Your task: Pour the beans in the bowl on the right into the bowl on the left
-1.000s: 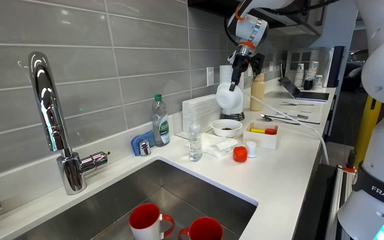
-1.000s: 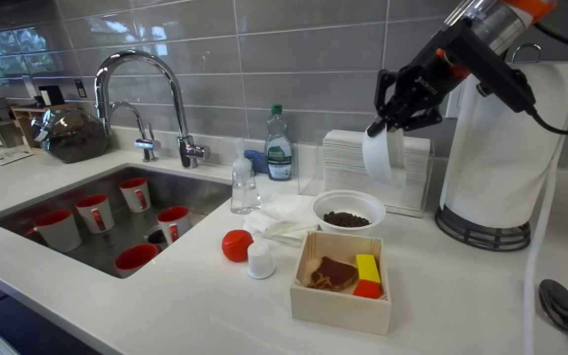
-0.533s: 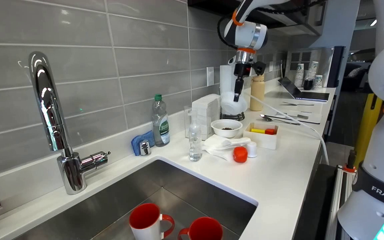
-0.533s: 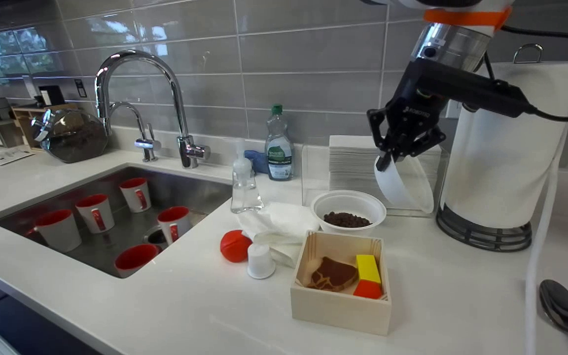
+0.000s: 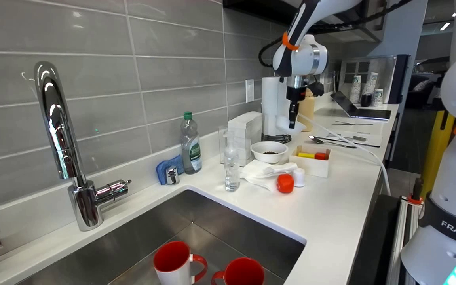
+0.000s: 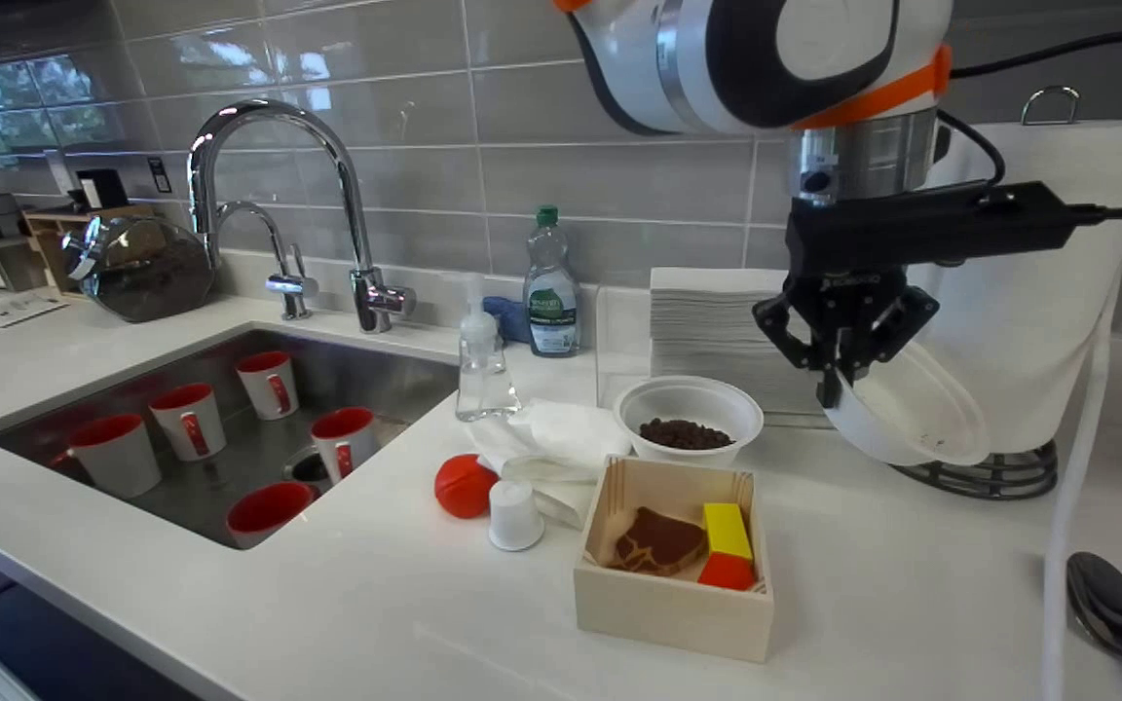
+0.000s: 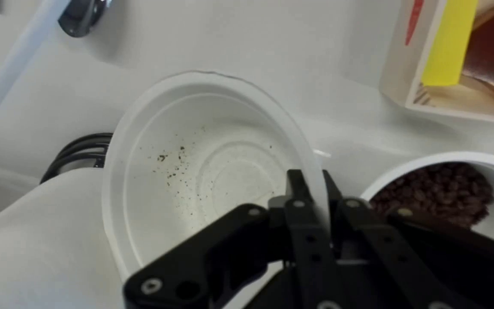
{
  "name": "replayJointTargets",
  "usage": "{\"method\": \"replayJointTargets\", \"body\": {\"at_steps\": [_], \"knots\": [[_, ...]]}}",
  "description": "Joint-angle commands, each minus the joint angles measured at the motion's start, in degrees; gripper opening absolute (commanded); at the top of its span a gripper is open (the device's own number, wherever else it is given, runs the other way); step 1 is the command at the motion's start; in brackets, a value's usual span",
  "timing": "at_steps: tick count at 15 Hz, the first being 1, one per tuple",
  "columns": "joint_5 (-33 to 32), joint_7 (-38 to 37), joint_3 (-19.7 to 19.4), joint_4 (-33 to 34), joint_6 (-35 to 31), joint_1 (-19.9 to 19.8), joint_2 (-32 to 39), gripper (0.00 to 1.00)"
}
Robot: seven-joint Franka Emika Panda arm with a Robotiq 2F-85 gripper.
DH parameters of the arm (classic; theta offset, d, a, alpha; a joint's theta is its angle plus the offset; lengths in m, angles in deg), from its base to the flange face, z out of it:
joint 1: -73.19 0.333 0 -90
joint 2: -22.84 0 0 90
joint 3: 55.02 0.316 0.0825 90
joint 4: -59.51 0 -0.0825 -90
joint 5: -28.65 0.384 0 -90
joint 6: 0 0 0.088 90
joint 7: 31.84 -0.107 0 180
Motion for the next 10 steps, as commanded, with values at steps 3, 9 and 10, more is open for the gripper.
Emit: {"method": "replayJointTargets", "body": {"at_steps": [3,9,10], "knots": [[-21.8,-21.6,-11.2,-8.3,-18.4,8.9,1.9,0.0],[-43.1,-45.5,-28.7,-8.0,-15.2,24.4,5.6,0.0],[-44.8,-47.3,-28.8,-8.6,-13.4,25.5,5.0,0.0]]}}
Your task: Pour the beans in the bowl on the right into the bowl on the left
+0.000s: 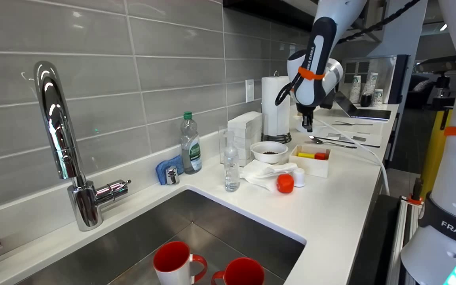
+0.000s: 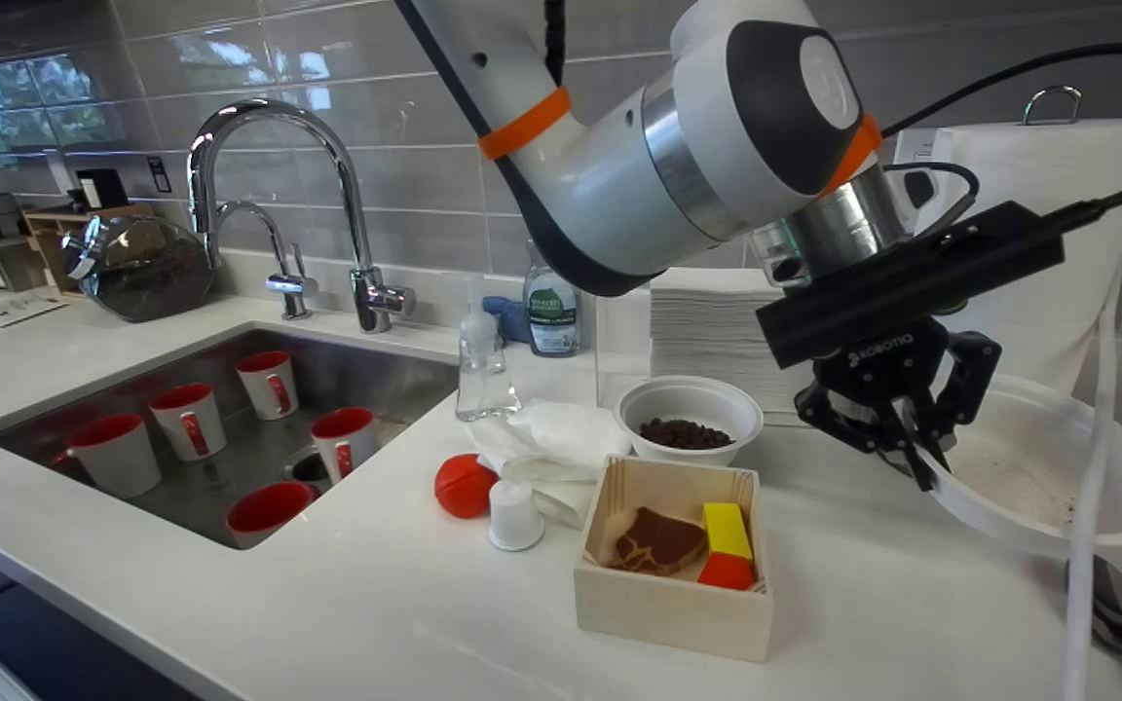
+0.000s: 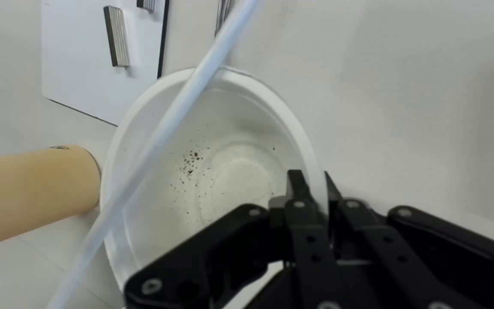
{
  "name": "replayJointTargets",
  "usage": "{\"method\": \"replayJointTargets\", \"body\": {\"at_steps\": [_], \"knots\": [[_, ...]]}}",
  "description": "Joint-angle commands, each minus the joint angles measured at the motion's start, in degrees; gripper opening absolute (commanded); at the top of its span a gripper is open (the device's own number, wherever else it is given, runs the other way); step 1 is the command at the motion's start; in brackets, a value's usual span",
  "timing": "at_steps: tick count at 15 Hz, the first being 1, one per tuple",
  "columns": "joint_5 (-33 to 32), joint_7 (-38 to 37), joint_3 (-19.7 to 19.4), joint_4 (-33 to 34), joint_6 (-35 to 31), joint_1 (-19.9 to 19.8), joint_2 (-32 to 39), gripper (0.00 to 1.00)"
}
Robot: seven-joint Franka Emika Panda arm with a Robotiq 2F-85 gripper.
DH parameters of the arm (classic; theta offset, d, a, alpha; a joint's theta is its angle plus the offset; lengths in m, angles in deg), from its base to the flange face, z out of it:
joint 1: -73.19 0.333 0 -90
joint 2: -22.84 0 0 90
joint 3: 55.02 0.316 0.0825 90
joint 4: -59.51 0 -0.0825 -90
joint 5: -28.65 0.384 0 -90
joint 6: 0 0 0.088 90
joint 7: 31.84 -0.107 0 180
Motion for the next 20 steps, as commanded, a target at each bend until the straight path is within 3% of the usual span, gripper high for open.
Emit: {"method": "replayJointTargets", "body": {"at_steps": [1,7,9,13,17,18,20], "knots": [[-9.6,-10.7,-0.8,-1.1,5.8,3.3,-1.6,0.0],[-12.5,-16.5,8.8,-3.2,10.3,-1.8,-4.1,0.0],[-11.5,-17.0,11.9,-3.4,10.2,-4.1,-4.6,0.25],[-9.1,-15.6,17.1,-3.2,11.1,-9.1,-7.1,0.58],[-3.9,-10.7,20.9,-5.2,14.1,-13.0,-15.4,0.92],[-2.6,-9.5,21.5,-5.3,15.1,-13.6,-17.1,0.99],[-0.7,-7.4,22.3,-5.6,17.1,-14.4,-20.2,1.0]]}}
